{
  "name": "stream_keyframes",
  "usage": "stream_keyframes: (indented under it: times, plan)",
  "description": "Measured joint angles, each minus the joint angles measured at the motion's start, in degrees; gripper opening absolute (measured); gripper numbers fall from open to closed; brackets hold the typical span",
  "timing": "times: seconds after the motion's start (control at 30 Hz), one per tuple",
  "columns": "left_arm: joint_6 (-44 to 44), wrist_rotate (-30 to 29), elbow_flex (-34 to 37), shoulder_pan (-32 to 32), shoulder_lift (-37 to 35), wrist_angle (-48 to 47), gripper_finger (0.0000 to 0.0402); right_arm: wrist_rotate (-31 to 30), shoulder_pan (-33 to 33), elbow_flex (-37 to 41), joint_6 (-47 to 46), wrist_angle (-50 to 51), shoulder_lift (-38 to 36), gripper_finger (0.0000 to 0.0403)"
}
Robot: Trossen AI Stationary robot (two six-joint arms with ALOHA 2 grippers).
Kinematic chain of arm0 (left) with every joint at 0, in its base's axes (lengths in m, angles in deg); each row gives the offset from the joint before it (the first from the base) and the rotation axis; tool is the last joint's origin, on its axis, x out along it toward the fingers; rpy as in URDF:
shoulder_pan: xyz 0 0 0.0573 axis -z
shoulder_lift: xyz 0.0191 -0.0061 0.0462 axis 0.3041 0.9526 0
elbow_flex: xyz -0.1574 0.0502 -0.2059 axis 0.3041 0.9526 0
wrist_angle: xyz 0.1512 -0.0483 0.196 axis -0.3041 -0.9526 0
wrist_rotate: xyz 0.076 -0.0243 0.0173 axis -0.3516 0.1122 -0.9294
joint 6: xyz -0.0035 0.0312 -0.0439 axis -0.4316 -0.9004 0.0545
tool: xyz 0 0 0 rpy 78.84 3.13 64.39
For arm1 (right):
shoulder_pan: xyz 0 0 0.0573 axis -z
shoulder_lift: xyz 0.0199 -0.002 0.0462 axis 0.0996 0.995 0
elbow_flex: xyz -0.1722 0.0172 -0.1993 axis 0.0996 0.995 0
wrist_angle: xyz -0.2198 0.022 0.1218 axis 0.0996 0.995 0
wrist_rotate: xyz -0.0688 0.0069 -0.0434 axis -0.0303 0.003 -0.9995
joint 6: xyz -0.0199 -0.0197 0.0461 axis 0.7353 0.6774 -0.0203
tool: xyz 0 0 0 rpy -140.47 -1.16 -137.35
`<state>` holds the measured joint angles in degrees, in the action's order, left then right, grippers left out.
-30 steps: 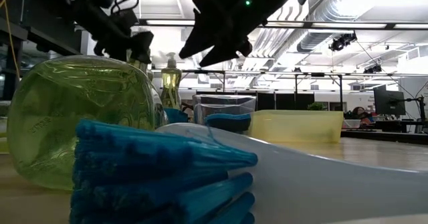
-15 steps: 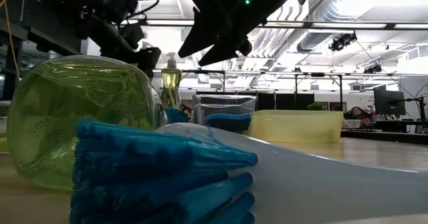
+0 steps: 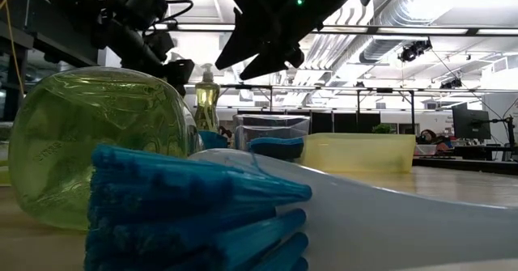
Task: Pick & Place Kitchen Sink Supplies
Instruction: Put the dishwashing liquid into the blue bin, then put the blue dish brush into the yellow bin
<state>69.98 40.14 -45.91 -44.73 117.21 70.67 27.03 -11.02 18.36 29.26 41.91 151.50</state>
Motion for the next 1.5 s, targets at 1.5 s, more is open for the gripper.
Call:
stream_keyframes:
  times: [1.5]
  plan:
    - [-1.32,1.38,-0.02,0.02,-2.77,-8.96,0.0389,1.56,0.0,-0.04,-0.42,0.04,0.0,0.0387]
